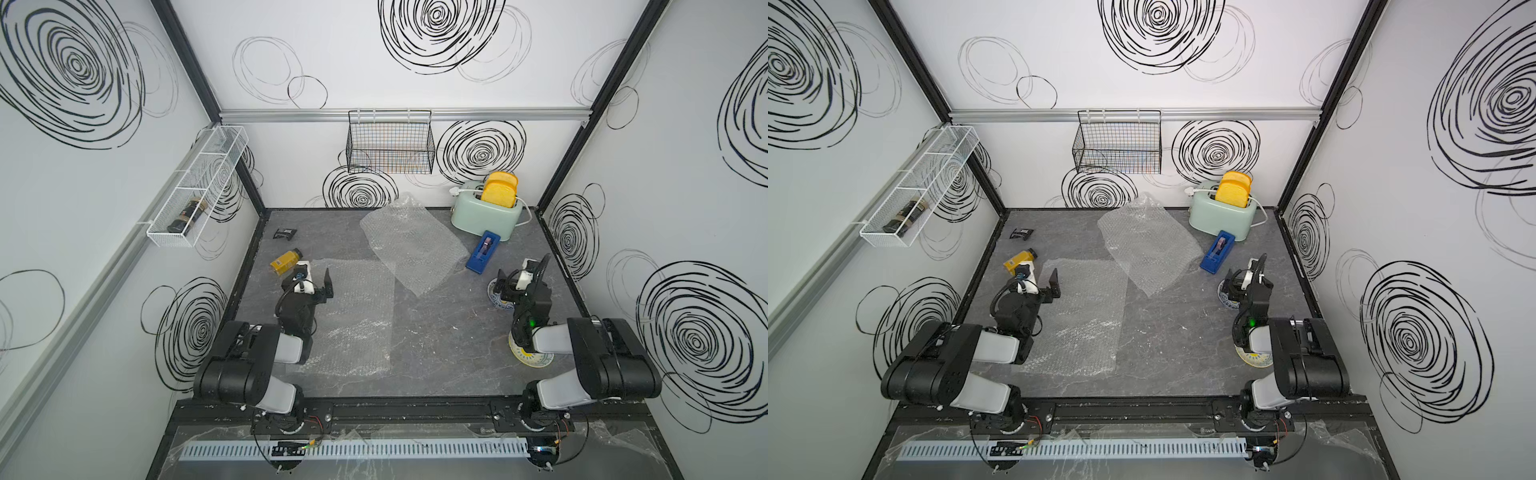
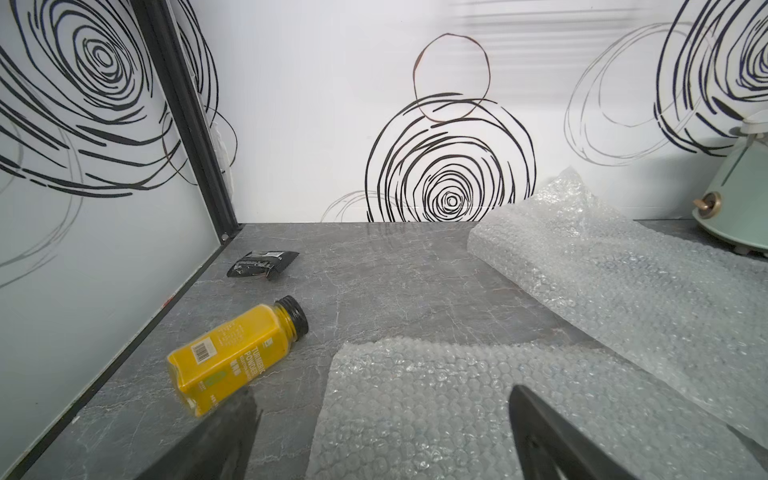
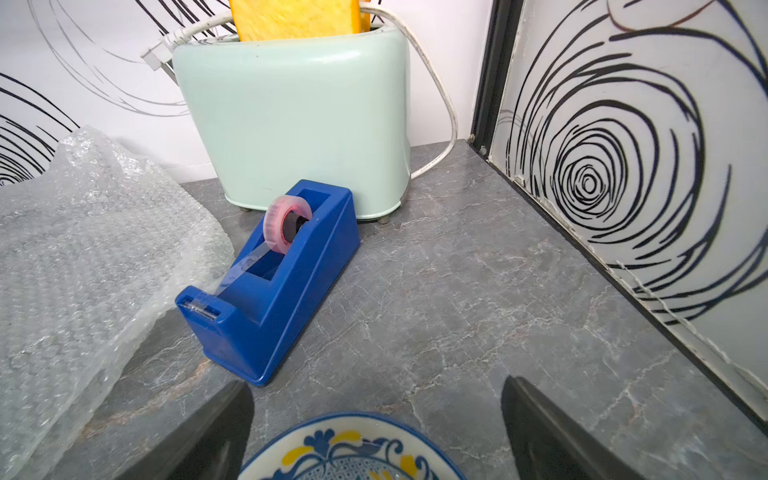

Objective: Wrap bowls in bubble wrap
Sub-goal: Adjust the bubble wrap at the center of the board.

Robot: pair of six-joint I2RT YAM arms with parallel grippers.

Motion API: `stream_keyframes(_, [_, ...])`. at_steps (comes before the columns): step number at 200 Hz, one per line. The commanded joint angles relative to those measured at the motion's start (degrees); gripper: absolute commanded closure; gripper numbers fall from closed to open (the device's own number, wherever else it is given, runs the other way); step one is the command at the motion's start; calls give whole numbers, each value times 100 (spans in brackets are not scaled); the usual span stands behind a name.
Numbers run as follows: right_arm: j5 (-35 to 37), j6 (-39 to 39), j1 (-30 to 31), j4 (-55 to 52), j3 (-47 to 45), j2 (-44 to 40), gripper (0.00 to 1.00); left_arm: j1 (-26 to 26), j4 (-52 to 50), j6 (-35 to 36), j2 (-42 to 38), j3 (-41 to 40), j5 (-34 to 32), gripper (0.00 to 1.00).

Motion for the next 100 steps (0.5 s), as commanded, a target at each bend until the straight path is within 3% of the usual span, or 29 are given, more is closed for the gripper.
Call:
stream_keyframes(1, [-16,-70,26,190,19,-61,3,-1,367,21,-47,-28,31,3])
stream_keyframes(100, [-16,-70,30,192,11,-63,3,95,396,-40,-46,-31,235,4])
